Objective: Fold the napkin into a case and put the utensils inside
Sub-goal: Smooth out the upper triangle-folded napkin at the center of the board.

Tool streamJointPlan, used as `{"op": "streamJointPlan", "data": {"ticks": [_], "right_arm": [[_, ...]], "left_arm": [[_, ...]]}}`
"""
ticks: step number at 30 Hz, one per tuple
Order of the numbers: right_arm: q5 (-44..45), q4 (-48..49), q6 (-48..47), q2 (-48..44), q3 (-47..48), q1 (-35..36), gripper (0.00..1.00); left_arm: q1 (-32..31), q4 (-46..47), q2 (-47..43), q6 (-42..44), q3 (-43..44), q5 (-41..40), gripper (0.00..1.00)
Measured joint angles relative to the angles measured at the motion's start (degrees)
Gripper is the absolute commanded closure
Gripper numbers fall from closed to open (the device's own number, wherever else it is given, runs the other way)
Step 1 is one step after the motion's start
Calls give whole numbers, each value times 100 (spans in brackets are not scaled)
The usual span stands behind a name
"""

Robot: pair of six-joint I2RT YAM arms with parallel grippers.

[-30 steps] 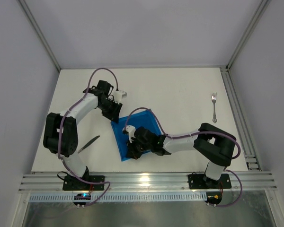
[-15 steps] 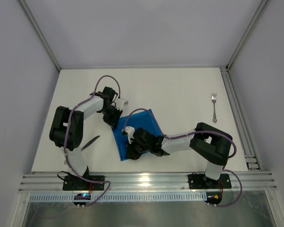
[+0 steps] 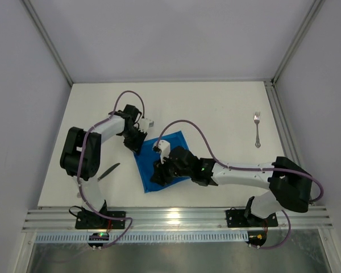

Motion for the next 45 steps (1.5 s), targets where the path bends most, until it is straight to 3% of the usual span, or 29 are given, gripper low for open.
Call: {"op": "streamJointPlan", "data": {"ticks": [6, 12, 23, 31, 40, 45], "right_arm": [[542, -367, 208, -588, -162, -203, 85], [721, -636, 623, -632, -1023, -907, 94], [660, -361, 977, -505, -1585, -1377, 96], [586, -225, 1051, -402, -1561, -1397, 96], [494, -7, 1178, -232, -1510, -1412, 96], [459, 37, 1228, -210, -1510, -1440, 96]], "left_arm": [[0, 50, 0, 2, 22, -20, 83], [0, 76, 0, 2, 22, -44, 84], [-9, 81, 0, 17, 50, -122, 82], [-94, -50, -275, 170, 341, 118, 60], [-699, -321, -1971, 638, 188, 761, 73], [-1316, -278, -1825, 778, -629, 728, 75]]}}
